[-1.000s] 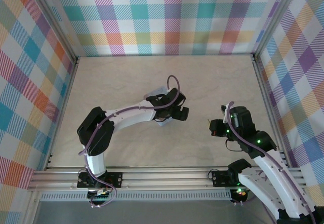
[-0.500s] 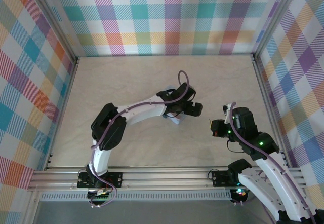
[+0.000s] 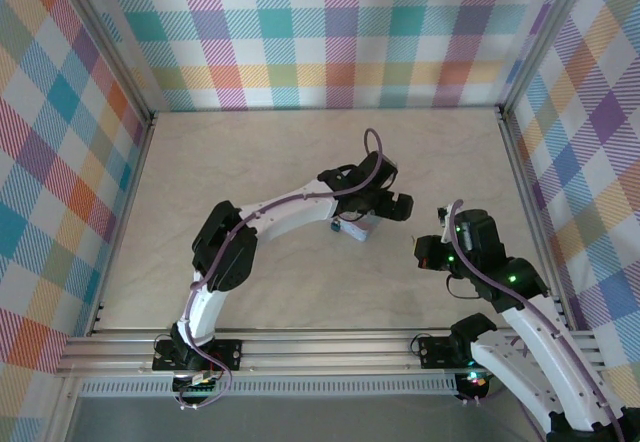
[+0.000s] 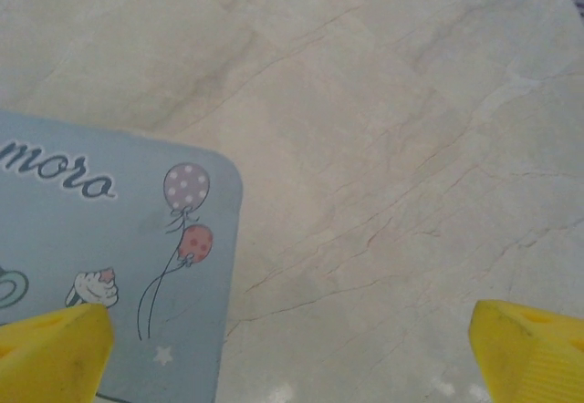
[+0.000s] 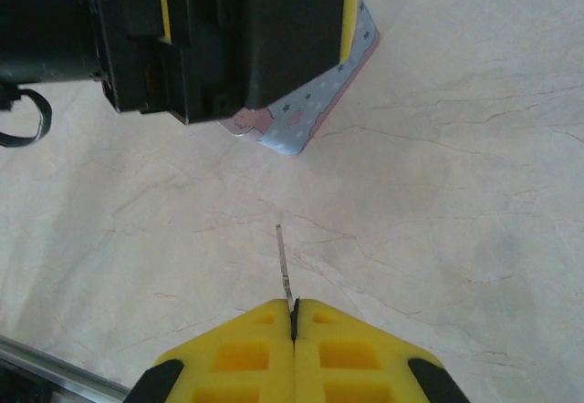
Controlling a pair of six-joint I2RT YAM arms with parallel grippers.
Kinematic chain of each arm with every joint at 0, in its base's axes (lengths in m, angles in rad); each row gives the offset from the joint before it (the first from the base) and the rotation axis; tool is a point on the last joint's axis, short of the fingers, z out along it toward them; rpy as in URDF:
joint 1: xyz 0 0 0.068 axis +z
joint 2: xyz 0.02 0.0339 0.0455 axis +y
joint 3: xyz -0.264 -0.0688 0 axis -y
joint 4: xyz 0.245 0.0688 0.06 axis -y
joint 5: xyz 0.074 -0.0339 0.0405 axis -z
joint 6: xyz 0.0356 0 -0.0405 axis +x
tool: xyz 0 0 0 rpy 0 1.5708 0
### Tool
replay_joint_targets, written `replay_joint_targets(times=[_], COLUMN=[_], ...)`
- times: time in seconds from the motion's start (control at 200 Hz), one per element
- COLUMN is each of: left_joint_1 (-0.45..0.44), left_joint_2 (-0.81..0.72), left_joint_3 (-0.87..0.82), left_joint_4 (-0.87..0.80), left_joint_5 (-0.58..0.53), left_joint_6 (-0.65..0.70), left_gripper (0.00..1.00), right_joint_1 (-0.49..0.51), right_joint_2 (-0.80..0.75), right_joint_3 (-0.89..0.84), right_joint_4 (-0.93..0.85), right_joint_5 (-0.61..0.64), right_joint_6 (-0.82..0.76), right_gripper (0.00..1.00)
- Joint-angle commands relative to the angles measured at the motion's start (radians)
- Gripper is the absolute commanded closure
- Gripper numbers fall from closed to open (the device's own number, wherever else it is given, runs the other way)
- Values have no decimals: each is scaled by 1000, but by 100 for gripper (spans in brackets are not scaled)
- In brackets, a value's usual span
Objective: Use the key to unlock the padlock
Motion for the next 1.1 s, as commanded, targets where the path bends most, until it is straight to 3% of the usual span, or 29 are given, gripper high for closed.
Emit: replay_joint_targets(times=[0.0, 0.52, 0.8, 1.095], left_joint_1=[32, 199, 288, 292], left_joint_2=[-98, -511, -672, -780], left_joint_3=[24, -440, -675, -886], left_joint_4=[-10, 181, 309, 458], left_joint_5=[15, -4, 27, 45], left_joint_6=[41, 103, 17, 2], left_gripper=[0, 0, 0, 0], right_joint_1=[-3, -3, -3, -9], right_joint_2=[0, 117, 217, 362], right_joint_3=[-9, -63, -60, -15], right_joint_4=[31, 204, 331, 532], right_joint_5=[-25, -157, -287, -446], right_joint_6=[-4, 63, 67, 79], right_gripper=[100, 100, 100, 100])
